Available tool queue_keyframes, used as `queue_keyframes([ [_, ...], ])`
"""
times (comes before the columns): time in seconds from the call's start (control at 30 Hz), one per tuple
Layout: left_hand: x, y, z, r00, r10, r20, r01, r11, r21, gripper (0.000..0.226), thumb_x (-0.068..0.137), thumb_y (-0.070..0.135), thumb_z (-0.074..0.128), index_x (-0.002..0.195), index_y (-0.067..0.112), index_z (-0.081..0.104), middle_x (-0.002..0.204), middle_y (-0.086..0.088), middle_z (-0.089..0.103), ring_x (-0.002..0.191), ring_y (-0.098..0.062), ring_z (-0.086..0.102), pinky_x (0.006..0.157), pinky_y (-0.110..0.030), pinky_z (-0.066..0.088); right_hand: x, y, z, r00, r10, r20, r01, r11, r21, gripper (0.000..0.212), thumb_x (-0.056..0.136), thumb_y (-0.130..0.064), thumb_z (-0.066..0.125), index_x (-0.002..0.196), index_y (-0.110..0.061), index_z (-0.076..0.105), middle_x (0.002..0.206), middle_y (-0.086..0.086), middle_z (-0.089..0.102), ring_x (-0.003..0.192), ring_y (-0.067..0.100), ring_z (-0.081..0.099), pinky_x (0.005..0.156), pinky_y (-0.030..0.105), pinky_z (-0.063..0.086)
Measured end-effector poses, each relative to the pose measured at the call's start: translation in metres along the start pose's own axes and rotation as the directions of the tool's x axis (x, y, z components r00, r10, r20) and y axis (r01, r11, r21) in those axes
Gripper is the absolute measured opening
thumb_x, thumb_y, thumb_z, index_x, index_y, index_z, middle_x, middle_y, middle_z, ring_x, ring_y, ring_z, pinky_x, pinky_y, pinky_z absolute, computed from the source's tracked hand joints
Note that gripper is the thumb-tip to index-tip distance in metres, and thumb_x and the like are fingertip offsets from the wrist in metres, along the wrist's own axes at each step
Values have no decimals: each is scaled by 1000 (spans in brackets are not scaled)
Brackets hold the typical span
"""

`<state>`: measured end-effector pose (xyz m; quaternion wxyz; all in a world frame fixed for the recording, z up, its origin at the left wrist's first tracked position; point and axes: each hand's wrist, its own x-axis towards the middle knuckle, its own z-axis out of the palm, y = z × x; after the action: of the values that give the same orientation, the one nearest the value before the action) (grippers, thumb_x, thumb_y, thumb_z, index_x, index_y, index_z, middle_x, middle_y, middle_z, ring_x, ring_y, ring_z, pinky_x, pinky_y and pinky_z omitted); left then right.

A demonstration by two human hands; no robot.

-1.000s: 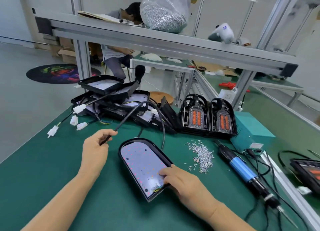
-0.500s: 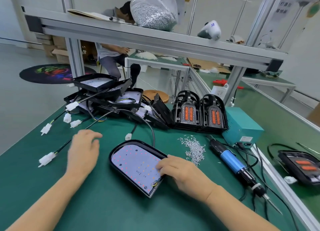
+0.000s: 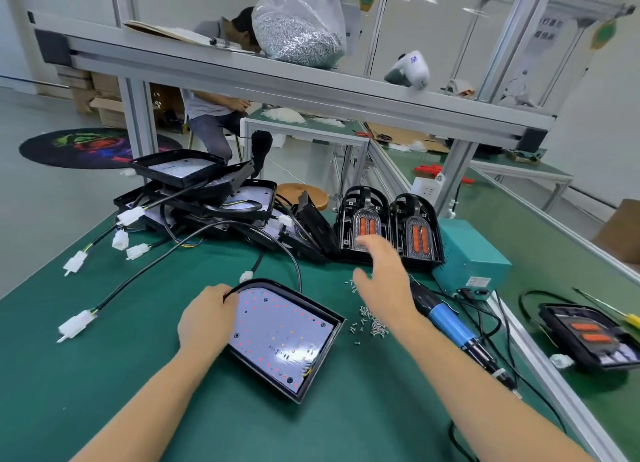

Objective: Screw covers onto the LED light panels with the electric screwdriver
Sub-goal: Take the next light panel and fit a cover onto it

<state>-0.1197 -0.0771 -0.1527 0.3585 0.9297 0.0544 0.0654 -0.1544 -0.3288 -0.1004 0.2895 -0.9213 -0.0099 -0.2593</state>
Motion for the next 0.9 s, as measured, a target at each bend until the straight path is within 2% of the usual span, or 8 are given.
queue_keyframes([
  [0.1,-2,3,5,997,-44,-59,41,998,-52,24,92,16,39,70,9,46,64,-4,51,55,-20,43,53,-28,29,40,11,4,945,327,-7,-326,942,-79,68,89,-25,68,147,-13,33,151,6,36,138,26,32,107,41,35],
  [0.27,-2,0,9,991,-116,-73,100,977,-190,16,93,18,43,84,21,57,71,6,58,64,-14,54,54,-27,33,77,23,16,844,536,-9,-529,831,-173,90,85,-44,71,152,-10,19,155,16,25,142,34,24,105,49,37],
  [0.43,-1,3,10,983,-161,-86,137,962,-235,12,92,22,47,90,27,58,76,12,57,63,-2,51,59,-28,33,92,22,28,814,580,-28,-568,786,-244,95,82,-54,70,149,-9,21,152,21,26,139,37,26,109,47,32],
  [0.57,-7,2,13,983,-138,-120,105,963,-249,15,93,20,45,87,22,58,71,8,60,64,-11,55,56,-28,35,101,16,36,799,599,-48,-578,743,-337,110,73,-70,68,151,-10,18,156,23,20,143,38,21,117,48,21],
  [0.63,-10,0,14,984,-116,-135,77,962,-262,16,94,20,44,86,20,58,70,4,60,65,-14,56,56,-29,36,103,15,41,799,600,-49,-570,728,-382,111,71,-72,68,149,-10,20,155,23,22,143,38,22,116,48,21],
  [0.73,-10,-1,13,987,-106,-119,74,967,-242,17,94,21,42,87,20,58,70,2,61,66,-17,57,57,-30,36,103,14,49,805,591,-50,-555,720,-418,106,71,-70,70,145,-10,24,149,23,32,138,37,31,110,46,27],
  [0.9,-7,0,13,990,-105,-92,84,976,-201,18,94,21,41,88,19,58,72,1,61,70,-21,58,58,-30,39,104,19,53,786,614,-73,-600,727,-335,105,72,-55,78,147,-11,19,145,22,38,133,37,37,104,44,35],
])
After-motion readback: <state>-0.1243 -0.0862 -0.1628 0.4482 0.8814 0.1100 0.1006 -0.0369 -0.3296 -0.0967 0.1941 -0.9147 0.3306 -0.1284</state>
